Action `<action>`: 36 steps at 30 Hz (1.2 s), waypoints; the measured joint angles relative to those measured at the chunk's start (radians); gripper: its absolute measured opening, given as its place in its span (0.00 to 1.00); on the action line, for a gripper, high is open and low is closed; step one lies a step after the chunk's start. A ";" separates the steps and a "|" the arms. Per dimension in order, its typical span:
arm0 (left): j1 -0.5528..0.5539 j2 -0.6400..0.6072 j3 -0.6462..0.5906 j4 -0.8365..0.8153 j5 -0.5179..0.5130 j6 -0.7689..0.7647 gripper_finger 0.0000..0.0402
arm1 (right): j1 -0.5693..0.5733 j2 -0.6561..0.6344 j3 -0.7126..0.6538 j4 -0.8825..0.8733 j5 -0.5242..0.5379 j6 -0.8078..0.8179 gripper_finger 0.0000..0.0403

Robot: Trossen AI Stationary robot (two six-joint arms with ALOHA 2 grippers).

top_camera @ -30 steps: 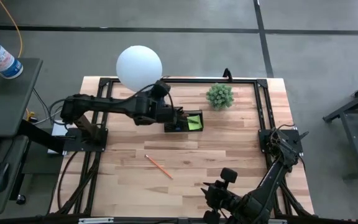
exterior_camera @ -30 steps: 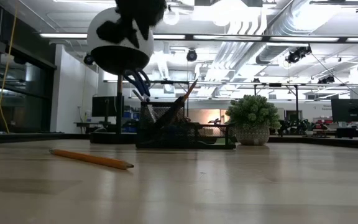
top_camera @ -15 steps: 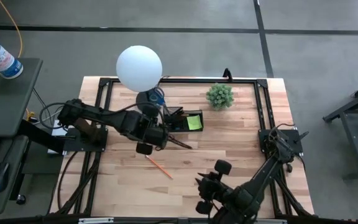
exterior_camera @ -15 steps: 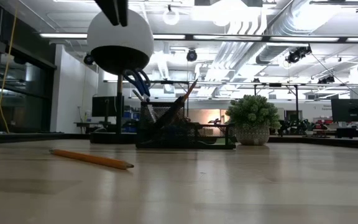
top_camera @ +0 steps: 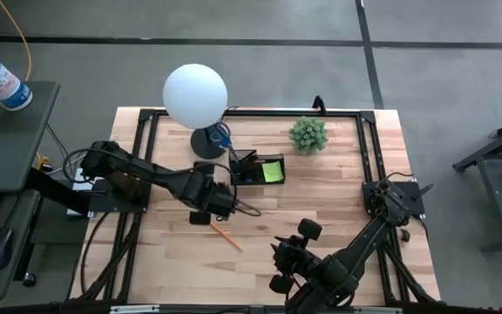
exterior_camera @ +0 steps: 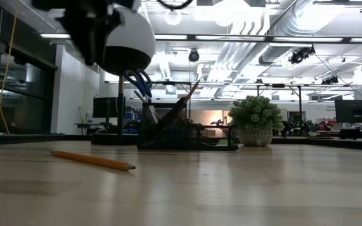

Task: Pick and place office supplies into organizer
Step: Put the orange pencil into the desk organizer

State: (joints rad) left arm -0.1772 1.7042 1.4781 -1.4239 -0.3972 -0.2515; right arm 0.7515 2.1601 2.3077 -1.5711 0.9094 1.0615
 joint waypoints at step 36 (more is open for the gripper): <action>-0.104 -0.135 -0.661 0.753 0.360 0.440 0.38 | -0.038 0.000 0.000 0.000 -0.002 0.082 0.20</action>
State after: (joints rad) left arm -0.2810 1.5692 0.8174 -0.6709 -0.0370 0.1886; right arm 0.7132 2.1601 2.3081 -1.5711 0.9073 1.1439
